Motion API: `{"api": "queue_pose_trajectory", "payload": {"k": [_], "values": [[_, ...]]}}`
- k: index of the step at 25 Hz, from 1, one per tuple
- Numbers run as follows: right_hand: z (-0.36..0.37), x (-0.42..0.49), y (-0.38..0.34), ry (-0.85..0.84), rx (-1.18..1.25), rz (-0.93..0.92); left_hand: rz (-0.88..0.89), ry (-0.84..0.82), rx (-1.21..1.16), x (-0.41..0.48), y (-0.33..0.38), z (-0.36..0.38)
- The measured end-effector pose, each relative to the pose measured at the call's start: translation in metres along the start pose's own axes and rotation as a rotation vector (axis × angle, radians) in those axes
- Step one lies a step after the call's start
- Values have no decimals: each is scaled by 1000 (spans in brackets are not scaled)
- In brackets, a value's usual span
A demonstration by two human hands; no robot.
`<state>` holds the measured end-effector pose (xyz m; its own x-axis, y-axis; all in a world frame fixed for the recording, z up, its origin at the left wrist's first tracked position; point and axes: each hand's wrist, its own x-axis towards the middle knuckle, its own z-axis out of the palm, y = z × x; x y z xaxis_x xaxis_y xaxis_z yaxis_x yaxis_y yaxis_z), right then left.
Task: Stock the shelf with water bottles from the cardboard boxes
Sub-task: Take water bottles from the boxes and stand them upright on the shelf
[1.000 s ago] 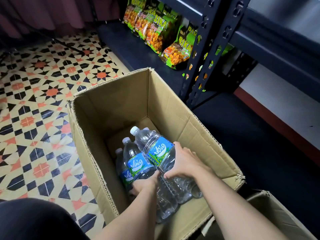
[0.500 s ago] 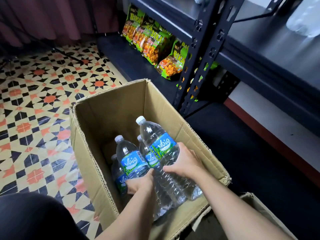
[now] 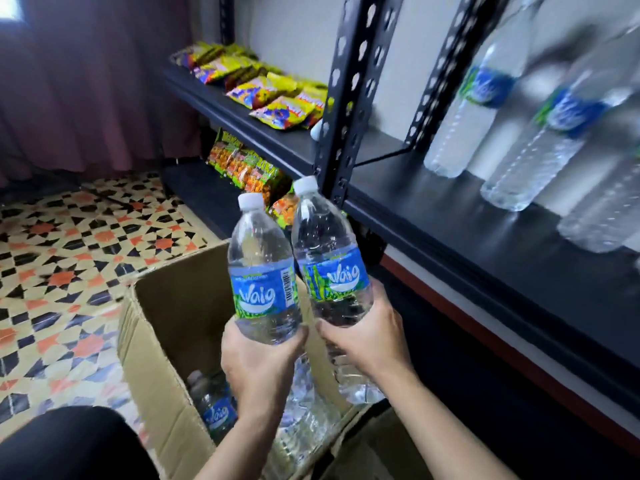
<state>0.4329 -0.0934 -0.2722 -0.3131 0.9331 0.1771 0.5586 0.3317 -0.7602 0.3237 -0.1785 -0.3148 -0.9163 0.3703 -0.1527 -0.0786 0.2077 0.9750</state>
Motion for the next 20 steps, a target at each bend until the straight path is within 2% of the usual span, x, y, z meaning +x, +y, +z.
{"api": "queue_pose_trajectory", "payload": {"k": [3, 8, 14, 20], "values": [[-44, -15, -25, 191, 100, -68, 212, -93, -92, -28, 45, -7], [-135, -38, -43, 423, 202, -125, 418, -195, -195, -86, 112, 16], [-250, -65, -36, 728, 188, -103, 583, -396, -267, -178, 183, 63], [-339, -87, -1, 965, 167, 30, 656, -592, -276, -252, 226, 123]]}}
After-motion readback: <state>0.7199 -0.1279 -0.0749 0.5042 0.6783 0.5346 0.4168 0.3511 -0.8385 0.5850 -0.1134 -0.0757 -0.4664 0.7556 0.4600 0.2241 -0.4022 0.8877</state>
